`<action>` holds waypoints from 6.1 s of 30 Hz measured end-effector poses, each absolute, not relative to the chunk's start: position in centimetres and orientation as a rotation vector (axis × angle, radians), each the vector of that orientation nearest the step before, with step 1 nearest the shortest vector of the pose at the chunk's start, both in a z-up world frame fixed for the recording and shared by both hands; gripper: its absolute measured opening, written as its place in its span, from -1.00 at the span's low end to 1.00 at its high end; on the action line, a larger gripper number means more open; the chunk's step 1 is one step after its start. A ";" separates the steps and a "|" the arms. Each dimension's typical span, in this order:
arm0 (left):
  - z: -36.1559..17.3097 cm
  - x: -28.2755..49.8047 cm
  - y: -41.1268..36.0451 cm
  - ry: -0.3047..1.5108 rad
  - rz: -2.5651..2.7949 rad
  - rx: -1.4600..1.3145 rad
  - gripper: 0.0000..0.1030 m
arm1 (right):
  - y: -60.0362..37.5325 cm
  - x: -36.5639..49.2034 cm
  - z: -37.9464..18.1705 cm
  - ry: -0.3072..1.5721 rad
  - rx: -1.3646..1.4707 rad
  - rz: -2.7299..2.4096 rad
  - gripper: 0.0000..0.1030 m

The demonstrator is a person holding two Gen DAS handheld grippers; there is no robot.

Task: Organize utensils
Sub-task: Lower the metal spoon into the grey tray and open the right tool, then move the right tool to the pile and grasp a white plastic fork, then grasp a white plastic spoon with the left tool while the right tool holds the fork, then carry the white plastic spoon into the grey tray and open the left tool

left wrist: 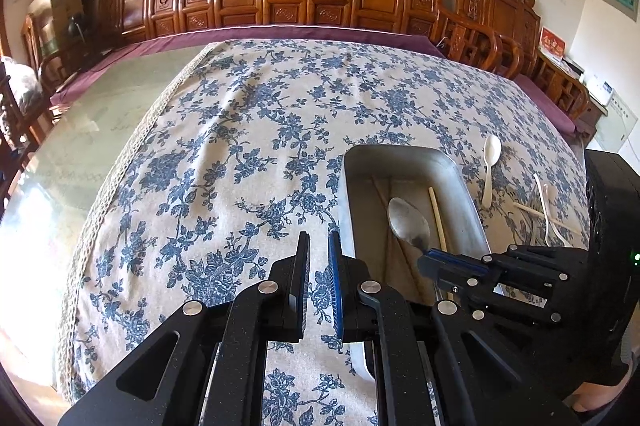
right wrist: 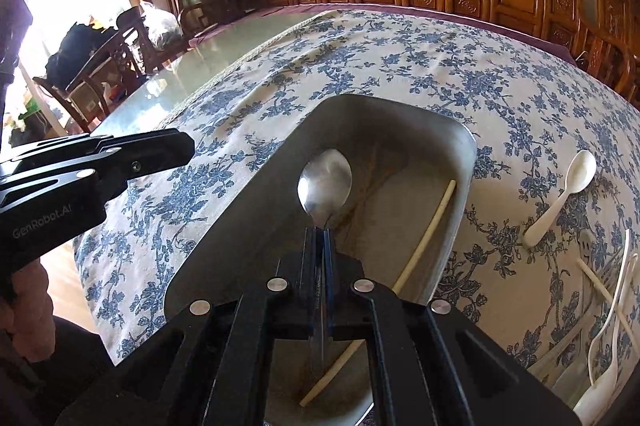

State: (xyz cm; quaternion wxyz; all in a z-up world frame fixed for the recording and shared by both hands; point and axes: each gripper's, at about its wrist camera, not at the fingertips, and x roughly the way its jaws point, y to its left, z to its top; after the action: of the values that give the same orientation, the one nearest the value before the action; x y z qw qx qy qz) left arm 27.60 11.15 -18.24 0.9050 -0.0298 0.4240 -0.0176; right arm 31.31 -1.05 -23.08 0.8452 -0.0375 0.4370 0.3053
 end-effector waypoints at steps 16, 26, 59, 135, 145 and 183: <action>-17.6 27.3 7.4 0.851 -0.150 -0.056 -0.62 | -10.6 29.3 -19.0 0.792 -0.048 0.493 -0.89; -17.6 27.1 3.7 0.847 -0.217 -0.033 -0.38 | -20.3 30.2 -20.2 0.807 -0.051 0.282 -0.70; -16.8 27.1 -3.3 0.837 -0.264 0.098 -0.34 | -24.5 34.0 -25.3 0.856 0.060 0.305 -0.86; -17.3 31.2 -8.1 0.944 -0.327 0.144 -0.87 | -24.2 32.1 -24.2 0.829 0.037 0.429 -0.86; -16.7 29.3 -4.7 0.917 -0.285 0.115 -0.87 | -22.4 31.3 -23.7 0.820 0.026 0.452 -0.86; -23.3 30.8 4.2 0.994 -0.094 0.010 -0.86 | -17.3 30.0 -23.5 0.852 -0.075 0.501 -0.86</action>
State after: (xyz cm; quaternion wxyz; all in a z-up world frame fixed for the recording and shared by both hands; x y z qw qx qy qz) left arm 30.76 4.23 -23.28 0.8778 0.0050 0.4768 -0.0449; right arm 30.04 -17.34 -23.48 0.8797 -0.0360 0.4089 0.2402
